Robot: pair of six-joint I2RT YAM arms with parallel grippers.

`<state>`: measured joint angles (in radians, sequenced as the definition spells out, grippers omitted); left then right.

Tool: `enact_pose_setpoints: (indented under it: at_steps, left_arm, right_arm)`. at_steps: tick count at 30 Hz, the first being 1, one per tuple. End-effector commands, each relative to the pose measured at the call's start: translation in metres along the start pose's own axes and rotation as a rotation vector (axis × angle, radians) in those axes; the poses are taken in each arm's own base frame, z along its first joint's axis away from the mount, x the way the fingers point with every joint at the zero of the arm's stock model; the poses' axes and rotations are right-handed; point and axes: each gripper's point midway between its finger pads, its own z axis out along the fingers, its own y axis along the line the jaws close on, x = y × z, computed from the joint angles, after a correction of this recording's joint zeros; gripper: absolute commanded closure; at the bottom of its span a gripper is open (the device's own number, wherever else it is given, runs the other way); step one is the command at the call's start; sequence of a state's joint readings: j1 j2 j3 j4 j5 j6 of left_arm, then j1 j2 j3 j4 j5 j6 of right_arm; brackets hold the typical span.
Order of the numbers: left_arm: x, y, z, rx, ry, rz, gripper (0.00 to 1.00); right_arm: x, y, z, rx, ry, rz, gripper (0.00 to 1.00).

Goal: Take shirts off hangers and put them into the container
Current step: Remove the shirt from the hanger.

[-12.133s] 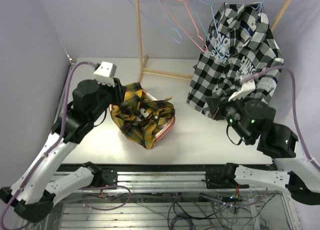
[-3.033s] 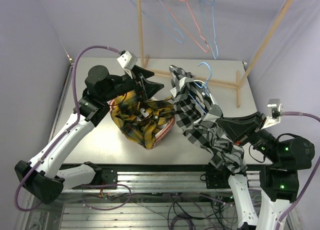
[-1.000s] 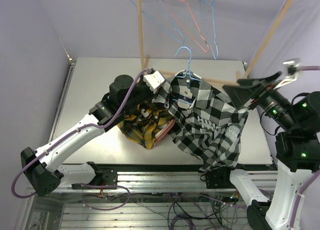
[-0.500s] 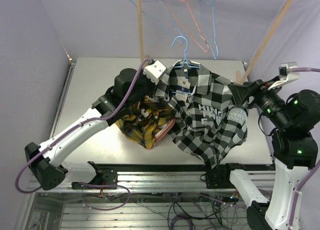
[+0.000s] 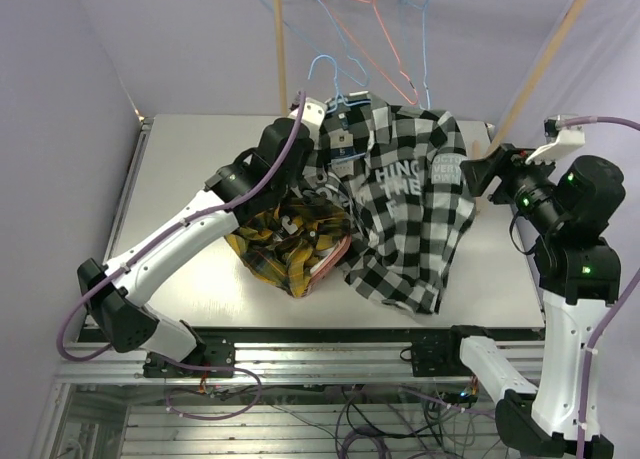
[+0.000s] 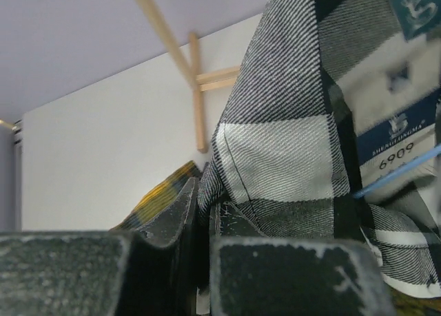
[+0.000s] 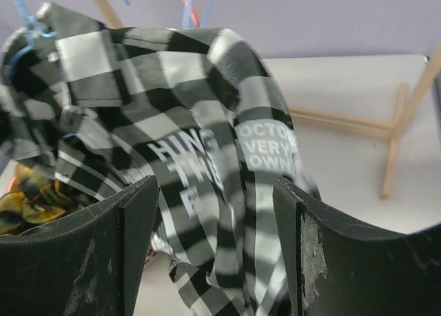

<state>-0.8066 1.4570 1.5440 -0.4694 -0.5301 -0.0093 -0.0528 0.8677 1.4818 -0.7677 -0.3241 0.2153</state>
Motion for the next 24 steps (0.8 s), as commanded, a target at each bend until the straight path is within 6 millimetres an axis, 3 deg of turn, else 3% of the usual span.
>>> enact_pose_setpoints:
  at_steps: [1,5,7,10,13,18,24]
  left_arm:
    - [-0.022,0.044,-0.02,-0.198,-0.072,-0.103,0.93]
    - [-0.048,0.023,-0.036,-0.002,-0.197,-0.128,0.93]
    - [-0.062,0.004,-0.05,0.147,-0.267,-0.123,0.93]
    - [-0.086,-0.033,-0.079,0.416,-0.379,-0.075,0.93]
    - [-0.094,-0.052,-0.091,0.541,-0.387,-0.027,0.93]
    - [-0.094,-0.079,-0.088,0.625,-0.353,0.037,0.93]
    - [-0.113,-0.105,-0.101,0.654,-0.379,0.079,0.93]
  right_arm:
    - [-0.007,-0.009,-0.006,0.061,-0.039,-0.031,0.34]
    - [0.007,0.048,-0.001,-0.297,0.004,-0.031,0.36]
    - [0.017,0.061,-0.001,-0.391,0.031,-0.026,0.37]
    - [0.027,0.069,-0.002,-0.445,0.064,-0.034,0.37]
    - [0.032,0.075,-0.008,-0.477,0.079,-0.044,0.37]
    - [0.037,0.085,-0.018,-0.534,0.053,-0.042,0.35]
    - [0.056,0.061,0.004,-0.418,0.085,-0.033,0.36]
